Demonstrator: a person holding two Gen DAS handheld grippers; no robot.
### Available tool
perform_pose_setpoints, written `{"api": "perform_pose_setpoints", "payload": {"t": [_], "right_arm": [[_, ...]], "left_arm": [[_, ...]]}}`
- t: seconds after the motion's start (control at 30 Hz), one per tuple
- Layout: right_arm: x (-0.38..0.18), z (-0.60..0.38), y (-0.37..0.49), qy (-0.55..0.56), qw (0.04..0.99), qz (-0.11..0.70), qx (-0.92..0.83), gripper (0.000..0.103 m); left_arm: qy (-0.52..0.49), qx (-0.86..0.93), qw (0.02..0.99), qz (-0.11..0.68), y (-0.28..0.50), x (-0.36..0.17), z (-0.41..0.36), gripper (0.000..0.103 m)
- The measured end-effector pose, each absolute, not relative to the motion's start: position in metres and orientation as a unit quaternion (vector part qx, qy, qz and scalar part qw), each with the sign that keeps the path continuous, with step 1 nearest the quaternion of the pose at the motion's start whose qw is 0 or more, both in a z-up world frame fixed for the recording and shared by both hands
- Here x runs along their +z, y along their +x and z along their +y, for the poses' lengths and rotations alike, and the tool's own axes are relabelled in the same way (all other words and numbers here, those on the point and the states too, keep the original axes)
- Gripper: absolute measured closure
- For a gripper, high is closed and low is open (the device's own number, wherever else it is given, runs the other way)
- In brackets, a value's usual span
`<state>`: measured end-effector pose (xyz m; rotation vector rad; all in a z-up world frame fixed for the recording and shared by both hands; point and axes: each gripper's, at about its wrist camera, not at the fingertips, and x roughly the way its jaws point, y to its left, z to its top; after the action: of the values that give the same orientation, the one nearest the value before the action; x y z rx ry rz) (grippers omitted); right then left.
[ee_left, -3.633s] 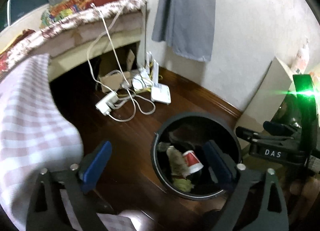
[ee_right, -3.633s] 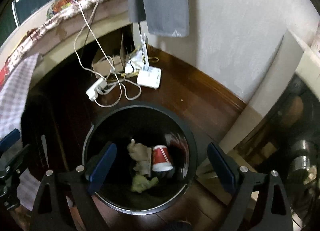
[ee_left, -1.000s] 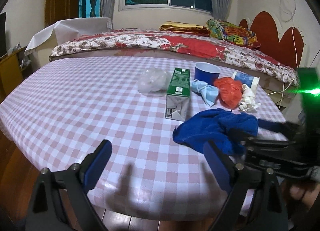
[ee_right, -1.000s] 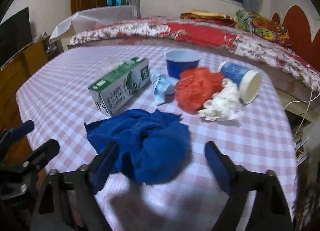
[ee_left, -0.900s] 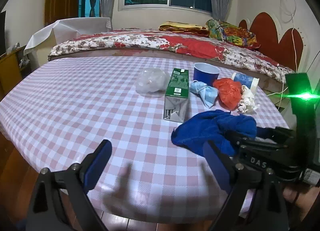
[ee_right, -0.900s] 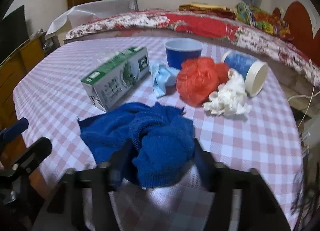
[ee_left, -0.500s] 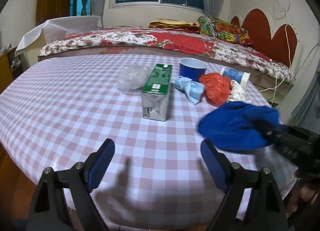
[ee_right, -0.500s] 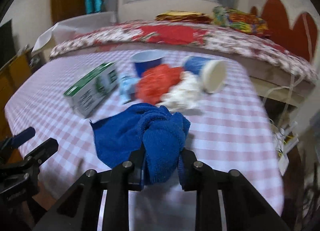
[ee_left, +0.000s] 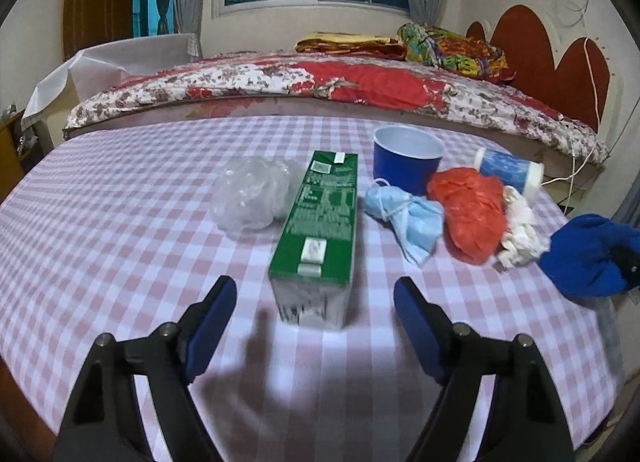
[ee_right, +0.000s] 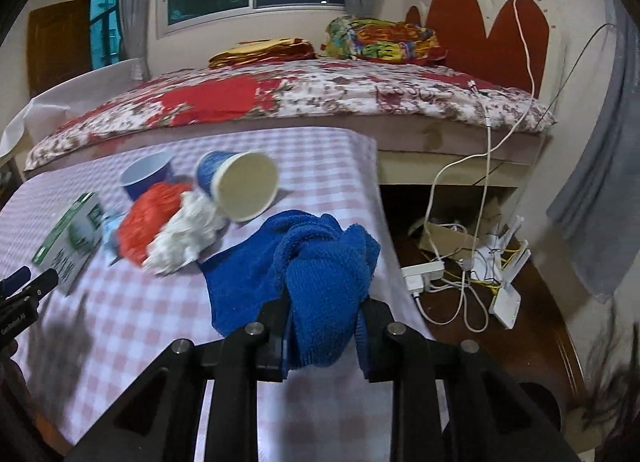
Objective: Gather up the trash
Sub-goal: 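Grasp the blue towel with the right tool while the left tool grasps the green carton, then carry the green carton and blue towel over the black bin with both tools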
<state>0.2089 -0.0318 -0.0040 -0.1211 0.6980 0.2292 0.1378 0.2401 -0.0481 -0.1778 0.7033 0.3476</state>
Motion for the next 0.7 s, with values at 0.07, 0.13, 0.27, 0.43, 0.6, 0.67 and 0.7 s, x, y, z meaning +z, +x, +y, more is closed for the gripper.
{"api": "perform_pose_setpoints", "payload": {"t": [0.07, 0.13, 0.27, 0.43, 0.6, 0.67, 0.7], "right_arm": [[-0.003, -0.033, 0.214, -0.06, 0.931, 0.342, 0.11, 0.077], [-0.004, -0.031, 0.217, -0.063, 0.931, 0.343, 0.11, 0.077], [-0.006, -0.027, 0.218, -0.067, 0.931, 0.34, 0.116, 0.077], [-0.009, -0.032, 0.214, -0.061, 0.932, 0.337, 0.119, 0.077], [-0.006, -0.036, 0.21, -0.057, 0.934, 0.333, 0.12, 0.077], [-0.002, -0.04, 0.205, -0.055, 0.935, 0.328, 0.12, 0.077], [0.0, -0.042, 0.203, -0.055, 0.936, 0.325, 0.12, 0.077]], "left_arm": [[-0.094, 0.166, 0.917, 0.351, 0.146, -0.051, 0.243, 0.024], [-0.098, 0.162, 0.916, 0.355, 0.153, -0.052, 0.245, 0.026], [-0.095, 0.15, 0.912, 0.369, 0.163, -0.056, 0.246, 0.062], [-0.091, 0.143, 0.921, 0.35, 0.153, -0.048, 0.241, 0.062], [-0.09, 0.137, 0.927, 0.337, 0.135, -0.041, 0.227, 0.062], [-0.091, 0.131, 0.93, 0.33, 0.127, -0.036, 0.22, 0.062], [-0.089, 0.128, 0.932, 0.328, 0.125, -0.033, 0.217, 0.062]]}}
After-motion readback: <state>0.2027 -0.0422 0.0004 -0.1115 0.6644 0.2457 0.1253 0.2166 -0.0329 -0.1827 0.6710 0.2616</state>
